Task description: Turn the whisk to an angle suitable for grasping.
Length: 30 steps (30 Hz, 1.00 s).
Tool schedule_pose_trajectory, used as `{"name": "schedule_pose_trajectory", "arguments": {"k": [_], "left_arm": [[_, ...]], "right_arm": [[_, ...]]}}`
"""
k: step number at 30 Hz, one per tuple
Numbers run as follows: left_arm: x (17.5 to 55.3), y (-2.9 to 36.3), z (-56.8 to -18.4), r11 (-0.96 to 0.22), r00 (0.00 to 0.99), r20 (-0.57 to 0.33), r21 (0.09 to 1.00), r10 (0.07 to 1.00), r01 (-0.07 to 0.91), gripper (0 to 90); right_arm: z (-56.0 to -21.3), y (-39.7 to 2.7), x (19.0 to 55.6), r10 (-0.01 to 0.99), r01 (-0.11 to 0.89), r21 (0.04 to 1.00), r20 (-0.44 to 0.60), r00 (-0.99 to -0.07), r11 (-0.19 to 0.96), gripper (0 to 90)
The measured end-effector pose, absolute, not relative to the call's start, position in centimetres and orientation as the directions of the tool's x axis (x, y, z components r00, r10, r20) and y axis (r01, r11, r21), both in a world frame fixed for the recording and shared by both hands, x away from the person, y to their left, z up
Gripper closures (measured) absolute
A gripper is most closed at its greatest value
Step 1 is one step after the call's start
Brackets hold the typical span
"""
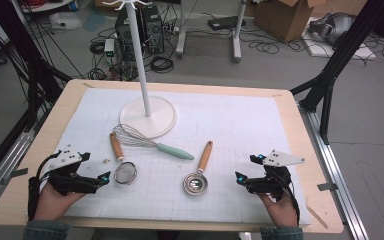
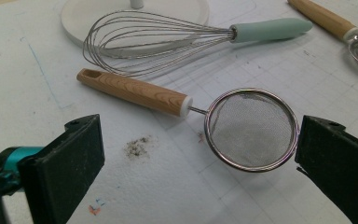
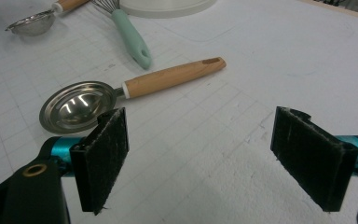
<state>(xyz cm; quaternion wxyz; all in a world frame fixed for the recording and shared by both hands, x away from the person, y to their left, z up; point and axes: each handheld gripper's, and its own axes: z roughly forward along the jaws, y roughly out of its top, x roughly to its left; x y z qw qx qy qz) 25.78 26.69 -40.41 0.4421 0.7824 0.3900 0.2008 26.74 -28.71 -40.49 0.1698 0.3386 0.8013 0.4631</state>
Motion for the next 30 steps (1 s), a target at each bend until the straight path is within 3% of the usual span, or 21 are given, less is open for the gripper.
{"name": "schedule_pose_trajectory", "arguments": {"k": [16,30], "left_arm": [[25.8,26.3,-40.4,-0.310,0.617,-0.030,0.845,0.786,0.436,1.8],[25.5,26.0,-40.0,-0.311,0.623,-0.022,0.852,0.782,0.421,1.8]], "right_arm": [[-40.4,-28.1,27.0,0.687,0.380,0.857,0.042,-0.725,0.349,17.9],[-38.8,-25.0,29.7,0.626,0.367,0.835,0.035,-0.779,0.410,17.8]]}}
